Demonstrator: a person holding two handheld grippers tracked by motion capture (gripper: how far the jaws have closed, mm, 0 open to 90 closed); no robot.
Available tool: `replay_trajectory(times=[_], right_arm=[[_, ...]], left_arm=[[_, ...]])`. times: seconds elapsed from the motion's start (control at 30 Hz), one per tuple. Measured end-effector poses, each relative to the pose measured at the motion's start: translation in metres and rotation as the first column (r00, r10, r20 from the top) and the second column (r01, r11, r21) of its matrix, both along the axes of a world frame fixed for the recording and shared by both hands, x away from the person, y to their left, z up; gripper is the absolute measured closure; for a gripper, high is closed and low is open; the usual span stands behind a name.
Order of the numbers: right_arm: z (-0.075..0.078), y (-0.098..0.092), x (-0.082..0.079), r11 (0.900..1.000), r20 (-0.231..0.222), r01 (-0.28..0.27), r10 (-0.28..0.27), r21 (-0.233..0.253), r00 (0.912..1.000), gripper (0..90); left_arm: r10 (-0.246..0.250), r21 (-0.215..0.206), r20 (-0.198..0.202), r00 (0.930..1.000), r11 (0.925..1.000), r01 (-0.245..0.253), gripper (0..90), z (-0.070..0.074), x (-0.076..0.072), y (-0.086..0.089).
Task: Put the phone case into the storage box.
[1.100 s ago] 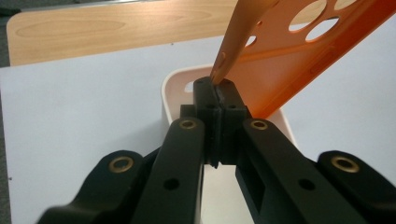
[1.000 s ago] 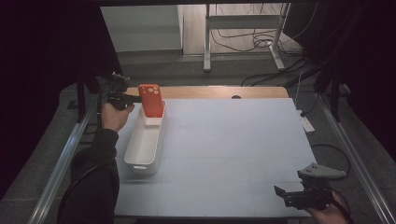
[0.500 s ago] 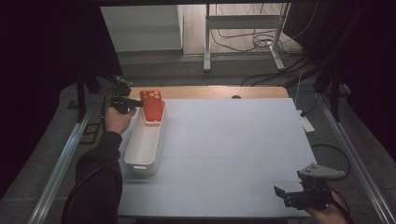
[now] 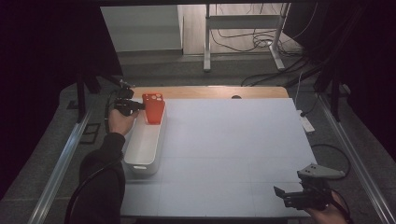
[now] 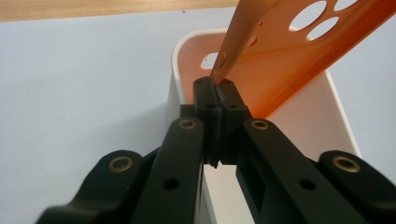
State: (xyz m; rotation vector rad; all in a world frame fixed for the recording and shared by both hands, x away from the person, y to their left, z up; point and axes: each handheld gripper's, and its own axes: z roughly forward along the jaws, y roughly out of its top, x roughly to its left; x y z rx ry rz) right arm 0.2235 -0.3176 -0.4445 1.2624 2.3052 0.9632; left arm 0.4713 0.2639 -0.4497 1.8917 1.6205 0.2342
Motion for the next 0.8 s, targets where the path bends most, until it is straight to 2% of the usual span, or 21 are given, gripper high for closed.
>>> replay_trajectory(times=[0.23, 0.4, 0.8], right_arm=[[-0.0001, 0.0002, -0.0001, 1.0, 0.001, -0.003, 0.003, -0.002, 1.0, 0.0], [0.0, -0.0001, -0.0001, 1.0, 0.0, -0.002, 0.002, 0.0, 1.0, 0.0], [0.0, -0.0001, -0.0002, 1.0, 0.001, -0.005, 0.005, 0.001, 1.0, 0.0]], left_arm=[[-0.002, 0.002, 0.008, 1.0, 1.0, 0.002, 84.4, -0.0005, 0.0011, -0.0011], [-0.002, -0.008, 0.039, 0.9992, 1.0, 0.003, 80.0, 0.0004, 0.0001, -0.0016], [-0.008, 0.0, 0.064, 0.9979, 1.0, 0.008, 71.9, 0.0053, -0.0049, 0.0016]])
